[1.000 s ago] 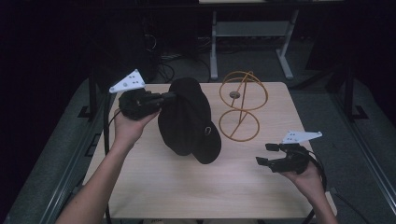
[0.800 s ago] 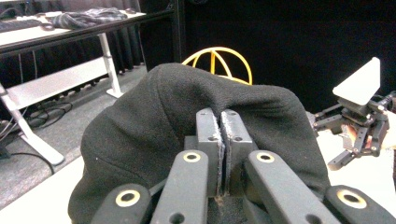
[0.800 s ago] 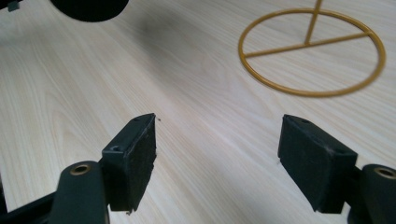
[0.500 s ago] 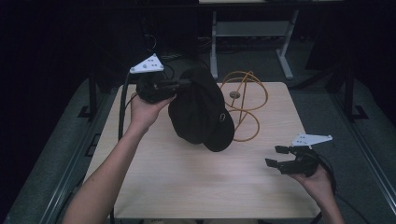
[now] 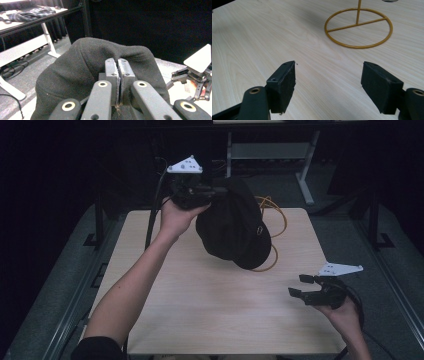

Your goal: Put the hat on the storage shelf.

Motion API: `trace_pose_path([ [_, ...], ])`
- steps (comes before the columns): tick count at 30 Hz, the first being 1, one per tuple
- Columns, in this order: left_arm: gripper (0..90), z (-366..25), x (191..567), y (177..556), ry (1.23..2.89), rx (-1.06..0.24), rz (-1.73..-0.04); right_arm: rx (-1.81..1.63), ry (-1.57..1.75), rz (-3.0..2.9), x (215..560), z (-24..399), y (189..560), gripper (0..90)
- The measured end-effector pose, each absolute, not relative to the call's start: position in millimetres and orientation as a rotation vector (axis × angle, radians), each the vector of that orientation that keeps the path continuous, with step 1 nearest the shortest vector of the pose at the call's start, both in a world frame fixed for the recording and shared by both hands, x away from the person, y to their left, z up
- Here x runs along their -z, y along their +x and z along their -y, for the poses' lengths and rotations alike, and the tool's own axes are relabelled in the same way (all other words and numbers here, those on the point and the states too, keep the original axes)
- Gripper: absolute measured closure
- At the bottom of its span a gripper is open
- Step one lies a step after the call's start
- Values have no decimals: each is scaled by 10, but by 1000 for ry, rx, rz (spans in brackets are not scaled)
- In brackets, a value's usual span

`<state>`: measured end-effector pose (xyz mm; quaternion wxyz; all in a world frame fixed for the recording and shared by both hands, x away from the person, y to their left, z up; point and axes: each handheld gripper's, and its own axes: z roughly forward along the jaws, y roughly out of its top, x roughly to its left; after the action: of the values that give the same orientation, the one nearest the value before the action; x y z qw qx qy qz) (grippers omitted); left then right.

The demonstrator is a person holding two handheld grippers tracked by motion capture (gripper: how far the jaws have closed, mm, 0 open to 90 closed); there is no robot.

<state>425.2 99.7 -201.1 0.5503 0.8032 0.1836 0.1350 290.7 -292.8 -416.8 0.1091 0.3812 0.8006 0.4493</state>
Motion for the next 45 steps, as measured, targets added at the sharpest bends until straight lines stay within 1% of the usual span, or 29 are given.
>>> trace_pose_path([
  [4, 884, -882, 1955, 4301, 1919, -316, -421, -1326, 1123, -2349, 4173, 2953, 2914, 274],
  [12, 884, -507, 1807, 4491, 1941, -292, -402, -1341, 1136, -2321, 4152, 3007, 2907, 270],
  [20, 884, -290, 1770, 4643, 1939, -266, -408, -1357, 1154, -2294, 4139, 3077, 2901, 270],
  [26, 884, -82, 1802, 4779, 1968, -252, -419, -1365, 1163, -2282, 4135, 3103, 2888, 270],
  [33, 884, 127, 1942, 4936, 2008, -200, -452, -1366, 1163, -2273, 4140, 3124, 2872, 271],
  [39, 880, 311, 2134, 5059, 2057, -168, -508, -1357, 1160, -2277, 4156, 3100, 2870, 271],
  [41, 848, 398, 2238, 5091, 2111, -122, -521, -1348, 1160, -2285, 4160, 3083, 2869, 271],
  [43, 758, 419, 2262, 5092, 2115, -119, -527, -1344, 1149, -2286, 4165, 3072, 2870, 271],
  [44, 744, 419, 2262, 5092, 2115, -119, -527, -1344, 1149, -2286, 4165, 3072, 2870, 271],
  [45, 711, 426, 2264, 5085, 2133, -142, -524, -1342, 1149, -2282, 4169, 3065, 2863, 272],
])
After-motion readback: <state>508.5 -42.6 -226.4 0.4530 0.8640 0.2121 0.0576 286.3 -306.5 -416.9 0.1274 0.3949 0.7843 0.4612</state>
